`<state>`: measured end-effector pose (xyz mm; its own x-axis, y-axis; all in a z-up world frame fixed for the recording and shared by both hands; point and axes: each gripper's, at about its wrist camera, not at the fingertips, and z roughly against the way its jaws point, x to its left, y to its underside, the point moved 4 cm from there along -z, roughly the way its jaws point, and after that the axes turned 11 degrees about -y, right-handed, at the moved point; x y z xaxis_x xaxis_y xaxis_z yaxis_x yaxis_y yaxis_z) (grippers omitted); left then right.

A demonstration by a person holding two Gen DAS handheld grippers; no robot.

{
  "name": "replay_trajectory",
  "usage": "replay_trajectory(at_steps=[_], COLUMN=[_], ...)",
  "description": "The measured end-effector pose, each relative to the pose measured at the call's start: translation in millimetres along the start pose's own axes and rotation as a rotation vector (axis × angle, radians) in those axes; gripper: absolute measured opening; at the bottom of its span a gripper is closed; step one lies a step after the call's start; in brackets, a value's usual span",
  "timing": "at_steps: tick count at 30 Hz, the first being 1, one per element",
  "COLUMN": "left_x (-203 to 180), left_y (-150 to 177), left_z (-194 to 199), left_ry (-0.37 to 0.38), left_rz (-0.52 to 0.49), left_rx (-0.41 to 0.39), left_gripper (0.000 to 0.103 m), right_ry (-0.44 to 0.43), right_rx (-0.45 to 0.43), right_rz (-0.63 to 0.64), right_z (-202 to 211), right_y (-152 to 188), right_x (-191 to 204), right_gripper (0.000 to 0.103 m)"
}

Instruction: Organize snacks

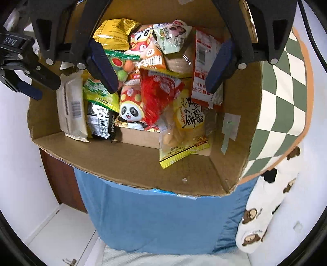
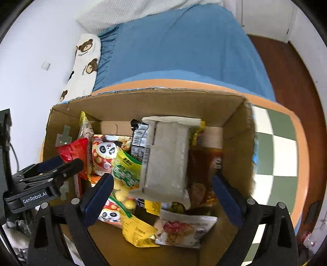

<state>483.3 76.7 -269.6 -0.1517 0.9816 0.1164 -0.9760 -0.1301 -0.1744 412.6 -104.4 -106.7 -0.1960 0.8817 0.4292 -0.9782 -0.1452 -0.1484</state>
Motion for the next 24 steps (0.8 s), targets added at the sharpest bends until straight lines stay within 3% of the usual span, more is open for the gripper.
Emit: replay_trajectory(at_steps=[6,15,24], left_x=[-4,5,17], left_y=[25,61,129], left_z=[23,66,121], left_ry=[-0.025,-0.005,-0.009], left_rz=[-0.027,-0.030,-0.051], left_rx=[-0.085,-0.201,-0.332], left_gripper=[0.087,0.087,0.087], right_ry=[0.045,0.089,0.161], right_rx=[-0.083,-0.194,-0.362], right_rz=[-0.028,-0.056,0.026], right_z=[22,59,124], right_y=[33,80,140], right_x=[3,21,62], right_gripper=[0.100,0.100,0.102])
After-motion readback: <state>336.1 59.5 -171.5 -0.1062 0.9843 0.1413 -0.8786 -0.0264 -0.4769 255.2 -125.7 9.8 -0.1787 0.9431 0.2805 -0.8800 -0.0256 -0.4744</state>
